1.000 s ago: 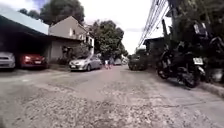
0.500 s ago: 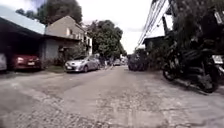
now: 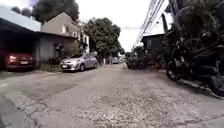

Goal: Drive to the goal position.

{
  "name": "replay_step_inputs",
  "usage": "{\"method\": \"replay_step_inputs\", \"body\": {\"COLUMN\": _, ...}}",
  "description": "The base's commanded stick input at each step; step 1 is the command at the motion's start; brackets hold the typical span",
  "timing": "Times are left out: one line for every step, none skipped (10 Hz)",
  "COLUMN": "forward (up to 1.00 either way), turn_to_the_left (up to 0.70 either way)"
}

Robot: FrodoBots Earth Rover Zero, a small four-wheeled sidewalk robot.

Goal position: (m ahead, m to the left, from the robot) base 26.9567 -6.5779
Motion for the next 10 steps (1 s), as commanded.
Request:
{"method": "replay_step_inputs", "body": {"forward": 1.00, "turn_to_the_left": 0.00}}
{"method": "replay_step_inputs", "body": {"forward": 1.00, "turn_to_the_left": 0.00}}
{"method": "replay_step_inputs", "body": {"forward": 1.00, "turn_to_the_left": 0.00}}
{"method": "replay_step_inputs", "body": {"forward": 1.00, "turn_to_the_left": 0.00}}
{"method": "replay_step_inputs", "body": {"forward": 1.00, "turn_to_the_left": 0.00}}
{"method": "replay_step_inputs", "body": {"forward": 1.00, "turn_to_the_left": 0.23}}
{"method": "replay_step_inputs", "body": {"forward": 1.00, "turn_to_the_left": 0.27}}
{"method": "replay_step_inputs", "body": {"forward": 1.00, "turn_to_the_left": 0.17}}
{"method": "replay_step_inputs", "body": {"forward": 1.00, "turn_to_the_left": 0.00}}
{"method": "replay_step_inputs", "body": {"forward": 1.00, "turn_to_the_left": 0.00}}
